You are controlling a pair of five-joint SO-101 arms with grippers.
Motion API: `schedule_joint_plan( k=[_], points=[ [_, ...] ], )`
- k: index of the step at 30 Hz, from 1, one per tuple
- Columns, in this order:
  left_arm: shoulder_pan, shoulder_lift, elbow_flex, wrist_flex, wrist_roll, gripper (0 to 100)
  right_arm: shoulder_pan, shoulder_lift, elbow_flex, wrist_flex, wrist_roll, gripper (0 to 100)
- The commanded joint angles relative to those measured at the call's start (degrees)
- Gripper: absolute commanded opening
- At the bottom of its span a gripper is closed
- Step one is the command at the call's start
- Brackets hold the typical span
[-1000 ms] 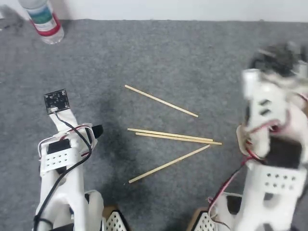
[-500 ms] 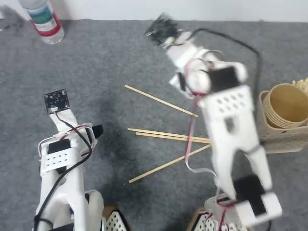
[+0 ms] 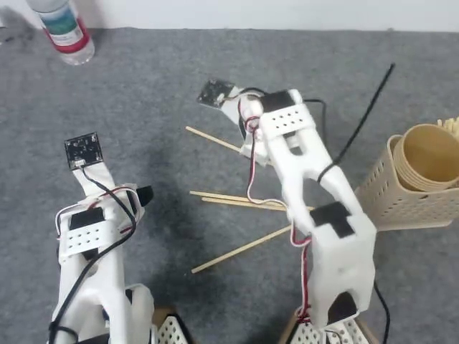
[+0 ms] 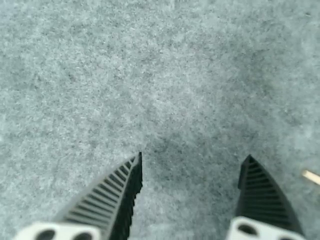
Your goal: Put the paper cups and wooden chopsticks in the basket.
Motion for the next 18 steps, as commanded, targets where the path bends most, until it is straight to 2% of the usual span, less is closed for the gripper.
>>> schedule_joint_plan(
  k=[1, 14, 16, 18],
  points=[
    [1.05, -0.44, -0.31, -0.70, 0.70, 30, 0.92, 1.80, -3.08, -2.95, 0.62, 22.0],
    [2.73, -0.44, 0.04, -0.70, 0.70, 30, 2.33, 10.42, -3.16, -8.40, 0.62, 21.7],
    [2.73, -0.44, 0.04, -0.70, 0.70, 30, 2.86, 10.51, -3.16, -8.40, 0.70, 17.1],
    [2.73, -0.44, 0.04, -0.70, 0.70, 30, 3.03, 10.59, -3.16, -8.22, 1.41, 7.2]
  ],
)
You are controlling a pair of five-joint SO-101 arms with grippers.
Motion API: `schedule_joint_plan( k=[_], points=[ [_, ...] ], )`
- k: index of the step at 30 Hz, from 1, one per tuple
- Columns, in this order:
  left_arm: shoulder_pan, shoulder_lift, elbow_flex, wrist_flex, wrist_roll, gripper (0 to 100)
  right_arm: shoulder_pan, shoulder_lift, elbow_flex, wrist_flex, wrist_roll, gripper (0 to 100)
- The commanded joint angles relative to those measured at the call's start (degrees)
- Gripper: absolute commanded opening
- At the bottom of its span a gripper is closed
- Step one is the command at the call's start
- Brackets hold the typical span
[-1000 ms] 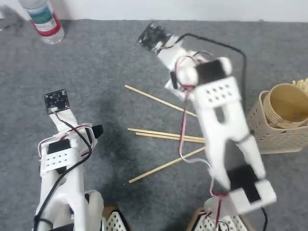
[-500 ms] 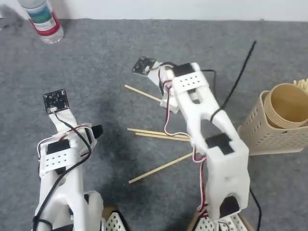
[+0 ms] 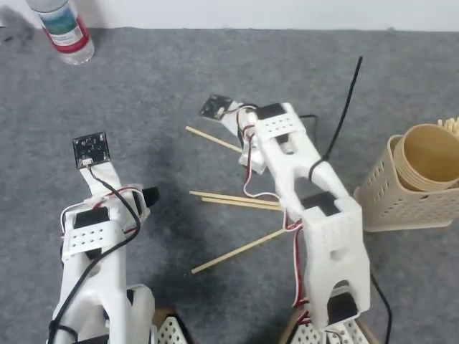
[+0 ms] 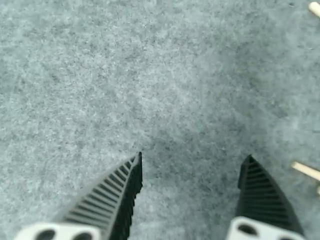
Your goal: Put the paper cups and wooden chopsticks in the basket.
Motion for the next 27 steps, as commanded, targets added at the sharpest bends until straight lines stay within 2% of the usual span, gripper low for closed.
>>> schedule_joint_plan(
  k=[1, 4, 6, 9, 15, 20, 24, 27],
  points=[
    [0.26, -0.44, -0.31, -0.70, 0.70, 30, 1.98, -0.04, -2.20, -0.75, 2.37, 1.2],
    [0.26, -0.44, -0.31, -0.79, 0.70, 30, 1.71, -0.22, -2.20, 0.66, 4.31, 3.2],
    [0.35, -0.44, -0.31, -0.79, 0.70, 30, 1.45, -0.57, -2.20, 2.33, 4.31, 0.2],
    [0.44, -0.44, -0.31, -0.79, 0.70, 30, 1.01, -4.62, -5.01, 9.27, 4.40, 0.6],
    [0.35, -0.44, -0.31, -0.70, 0.70, 30, 1.01, -20.44, -20.13, 25.89, 4.22, 0.7],
    [0.18, -0.44, -0.31, -0.62, 0.62, 30, 1.19, -32.22, -31.21, 31.60, 4.22, 0.7],
    [0.09, -0.44, -0.31, -0.53, 0.53, 30, 4.62, -38.99, -34.37, 33.19, 4.04, 0.7],
    [0.09, -0.44, -0.31, -0.44, 0.44, 30, 9.98, -43.65, -34.55, 33.01, 0.97, 0.7]
  ],
)
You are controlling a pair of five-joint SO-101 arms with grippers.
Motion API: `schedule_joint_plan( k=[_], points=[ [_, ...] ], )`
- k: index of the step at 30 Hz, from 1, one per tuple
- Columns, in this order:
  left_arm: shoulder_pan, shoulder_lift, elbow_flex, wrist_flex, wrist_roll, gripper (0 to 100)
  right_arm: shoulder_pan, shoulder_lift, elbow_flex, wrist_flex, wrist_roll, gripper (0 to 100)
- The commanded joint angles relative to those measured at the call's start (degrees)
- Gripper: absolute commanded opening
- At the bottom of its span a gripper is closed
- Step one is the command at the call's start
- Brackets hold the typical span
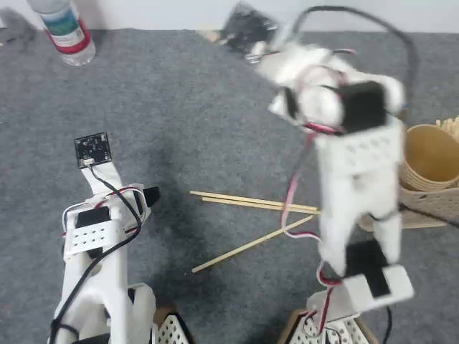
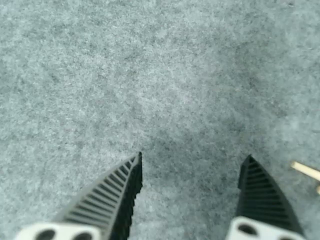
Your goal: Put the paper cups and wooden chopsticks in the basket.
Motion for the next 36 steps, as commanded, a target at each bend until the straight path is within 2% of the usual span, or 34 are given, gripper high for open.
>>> schedule_joint_plan(
  k=[1, 6, 14, 20, 25, 28, 31, 36],
  points=[
    [0.00, -0.44, -0.31, -0.44, 0.44, 30, 6.64, -8.04, -2.73, 0.40, -3.43, 0.7],
    [0.00, -0.44, -0.31, -0.44, 0.44, 30, 15.87, -17.98, -2.55, 0.48, -6.68, 0.7],
    [0.00, -0.44, 0.04, -0.44, 0.44, 30, 30.99, -27.65, 1.05, 0.22, -17.32, 0.7],
    [0.00, -0.44, 0.04, -0.44, 0.35, 30, 37.05, -31.25, 7.21, -1.63, -21.80, 0.7],
    [0.00, -0.44, 0.04, -0.53, 0.35, 30, 37.49, -39.16, 18.02, -5.23, -21.89, 0.7],
    [0.00, -0.44, 0.04, -0.53, 0.35, 30, 37.67, -46.81, 28.75, -11.30, -21.80, 0.7],
    [0.00, -0.44, 0.04, -0.62, 0.35, 30, 38.11, -55.34, 43.16, -21.76, -21.71, 0.7],
    [0.00, -0.44, 0.04, -0.70, 0.35, 30, 46.64, -66.24, 69.10, -47.96, -22.07, 0.7]
  ],
)
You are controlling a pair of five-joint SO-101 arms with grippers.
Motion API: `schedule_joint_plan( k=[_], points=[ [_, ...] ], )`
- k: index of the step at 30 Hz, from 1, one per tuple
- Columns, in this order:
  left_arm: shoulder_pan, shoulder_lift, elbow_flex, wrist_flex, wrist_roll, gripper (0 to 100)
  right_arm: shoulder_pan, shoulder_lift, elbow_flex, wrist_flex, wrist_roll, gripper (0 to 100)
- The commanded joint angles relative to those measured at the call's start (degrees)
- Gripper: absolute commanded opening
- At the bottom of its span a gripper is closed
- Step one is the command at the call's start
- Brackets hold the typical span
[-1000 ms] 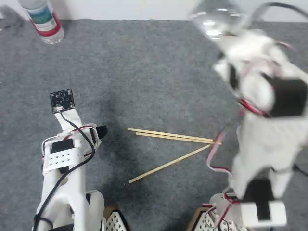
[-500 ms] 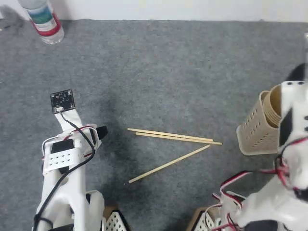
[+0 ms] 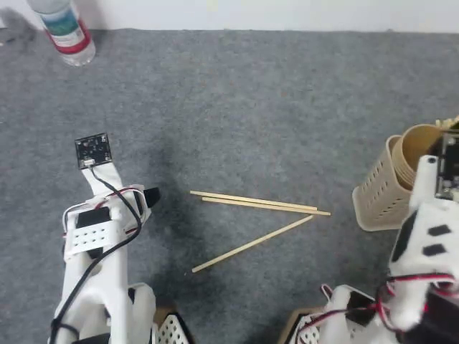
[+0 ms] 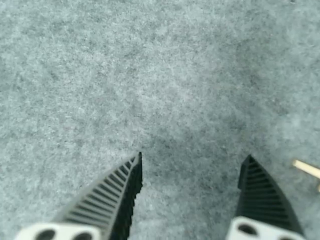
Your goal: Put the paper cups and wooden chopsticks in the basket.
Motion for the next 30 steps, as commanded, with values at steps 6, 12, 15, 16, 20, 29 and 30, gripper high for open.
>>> schedule_joint_plan(
  k=[6, 12, 15, 16, 20, 29, 30],
  points=[
    [0.09, -0.53, -0.31, -0.88, 0.35, 30, 12.00, -7.34, 35.87, -43.47, -4.84, 0.7],
    [0.18, -0.53, -0.31, -0.88, 0.53, 30, 14.29, -7.25, 44.48, -53.85, -18.37, 0.7],
    [0.09, -0.53, -0.31, -0.88, 0.53, 30, 14.37, -7.43, 48.62, -57.80, -24.09, 0.7],
    [0.09, -0.53, -0.31, -0.88, 0.53, 30, 14.99, -7.43, 49.85, -59.47, -25.58, 0.7],
    [0.18, -0.53, -0.31, -0.88, 0.53, 30, 16.04, -7.43, 55.30, -64.92, -31.03, 0.7],
    [0.18, -0.53, -0.31, -1.41, 0.62, 30, 15.87, -6.90, 62.42, -77.05, -31.65, 0.9],
    [0.09, -0.53, -0.31, -1.58, 0.62, 30, 15.87, -6.90, 62.42, -77.05, -31.03, 0.9]
  ],
)
